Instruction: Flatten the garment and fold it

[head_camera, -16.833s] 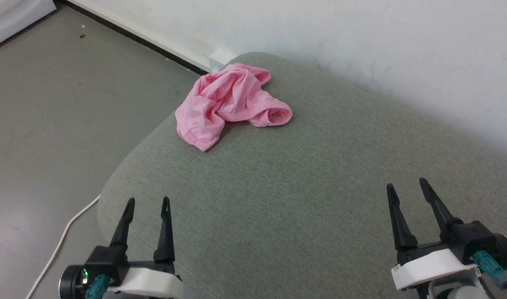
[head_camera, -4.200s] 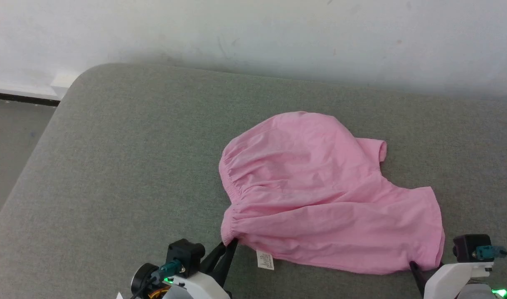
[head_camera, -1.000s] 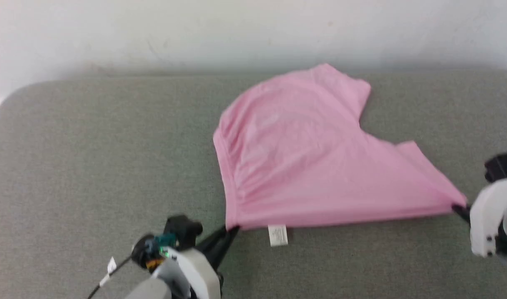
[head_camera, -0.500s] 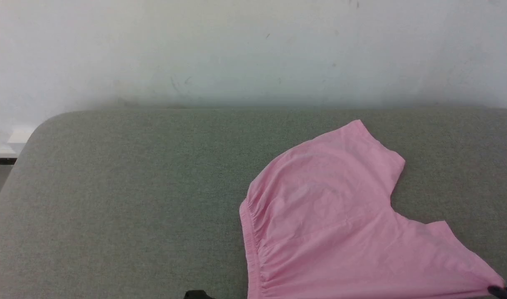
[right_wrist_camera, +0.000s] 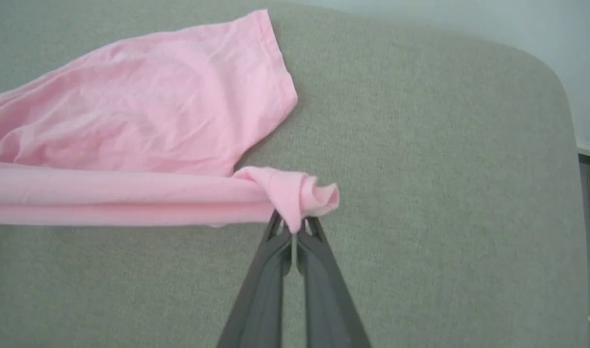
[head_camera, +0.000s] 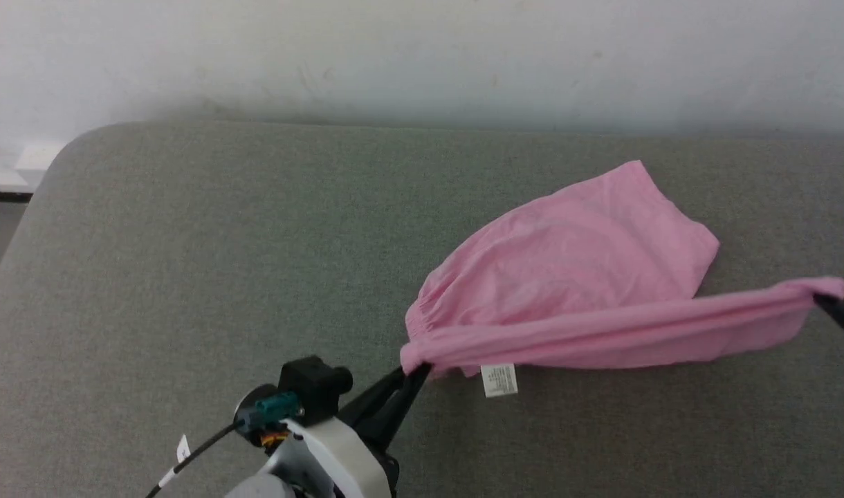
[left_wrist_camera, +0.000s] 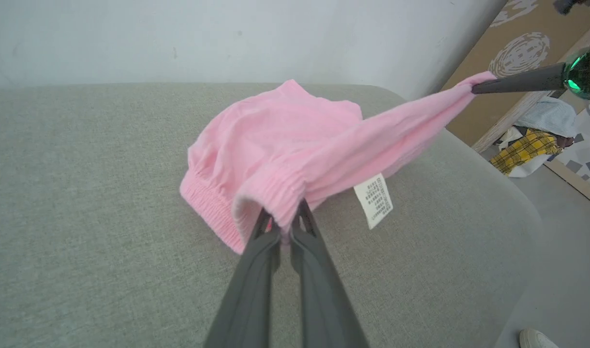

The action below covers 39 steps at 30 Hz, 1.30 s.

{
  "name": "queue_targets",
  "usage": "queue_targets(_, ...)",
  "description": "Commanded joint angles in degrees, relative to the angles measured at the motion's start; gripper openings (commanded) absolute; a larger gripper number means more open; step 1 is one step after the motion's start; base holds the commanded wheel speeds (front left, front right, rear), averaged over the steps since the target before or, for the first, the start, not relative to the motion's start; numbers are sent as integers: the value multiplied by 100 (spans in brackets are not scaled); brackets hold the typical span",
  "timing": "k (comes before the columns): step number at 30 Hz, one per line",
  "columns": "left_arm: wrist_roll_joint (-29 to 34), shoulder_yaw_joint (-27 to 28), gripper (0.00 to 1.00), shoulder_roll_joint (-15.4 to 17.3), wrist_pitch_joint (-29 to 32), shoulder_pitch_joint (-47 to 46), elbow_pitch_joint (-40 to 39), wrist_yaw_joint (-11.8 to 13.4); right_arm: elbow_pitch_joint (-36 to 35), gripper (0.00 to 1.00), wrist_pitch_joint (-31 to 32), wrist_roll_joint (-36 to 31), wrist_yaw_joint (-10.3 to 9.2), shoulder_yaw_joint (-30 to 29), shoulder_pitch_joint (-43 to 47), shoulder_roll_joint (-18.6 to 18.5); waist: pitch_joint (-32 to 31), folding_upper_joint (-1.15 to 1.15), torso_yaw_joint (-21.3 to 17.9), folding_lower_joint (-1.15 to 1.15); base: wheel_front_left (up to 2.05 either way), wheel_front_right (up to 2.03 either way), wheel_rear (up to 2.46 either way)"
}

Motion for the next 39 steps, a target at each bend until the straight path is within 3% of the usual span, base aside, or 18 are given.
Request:
queue_targets(1,74,66,0,-16,-27,-175,-21,20,53,0,-10,-80,-13,1,-271,60,383,0,217,-1,0,0,0)
queue_targets(9,123,211,0,-236,-12,-1017,365,-69,1116,0,-59,-679,-13,427,-1918,333,1071,0,489,-1,0,0,0)
queue_targets(16,201,73,0,-572,15,-1618,944,-234,2356,0,-483,-1246,-13,940,-3038,358,1473,0,729,-1,0,0,0)
queue_targets(30,272,-138,0,-1088,-208,-2217,1716,-430,4216,1,-1767,-1765,-13,1211,-4151,331,1805,0,1026,-1,0,0,0)
queue_targets(31,276,-149,0,-1101,-219,-2239,1765,-439,4272,75,-1904,-1753,-13,1263,-4184,339,1806,0,1028,-1,0,0,0)
queue_targets(32,271,-152,30,-1113,-233,-2255,1811,-446,4347,100,-2070,-1740,-13,1243,-4220,345,1799,0,1026,-1,0,0,0)
queue_targets(33,271,-137,74,-1125,-280,-2262,1851,-435,4428,100,-2235,-1748,-13,1245,-4252,357,1781,0,1021,-1,0,0,0)
queue_targets(34,272,-122,100,-1134,-327,-2265,1896,-420,4520,100,-2369,-1744,-13,1267,-4272,376,1745,0,1009,-1,0,0,0)
queue_targets(39,228,-33,100,-1132,-575,-2198,2016,-384,4952,100,-2900,-1661,-13,1413,-4259,436,1382,0,892,-1,0,0,0)
